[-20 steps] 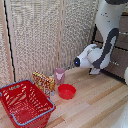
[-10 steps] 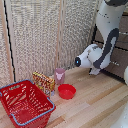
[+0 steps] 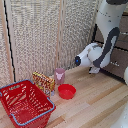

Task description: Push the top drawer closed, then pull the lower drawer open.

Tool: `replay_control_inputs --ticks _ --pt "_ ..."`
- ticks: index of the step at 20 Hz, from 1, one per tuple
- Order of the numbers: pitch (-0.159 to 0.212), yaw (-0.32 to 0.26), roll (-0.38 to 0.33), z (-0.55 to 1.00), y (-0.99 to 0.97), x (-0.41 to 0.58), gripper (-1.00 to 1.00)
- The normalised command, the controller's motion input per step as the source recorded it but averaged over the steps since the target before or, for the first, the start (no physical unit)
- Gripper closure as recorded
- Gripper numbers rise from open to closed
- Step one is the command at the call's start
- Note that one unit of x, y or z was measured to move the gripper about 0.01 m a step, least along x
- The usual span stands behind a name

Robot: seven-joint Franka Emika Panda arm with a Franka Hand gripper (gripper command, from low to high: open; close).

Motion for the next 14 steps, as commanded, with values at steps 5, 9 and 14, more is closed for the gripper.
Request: replay_control_inputs --ticks 5,9,14 --pt "-0.03 0.002 0.003 0.27 0.33 0.0 1.0" --pt "-0.036 0.001 0.0 0.12 0.6 0.033 1.0" --pt "-0.045 0.001 0.0 0.04 0.63 0.06 1.0"
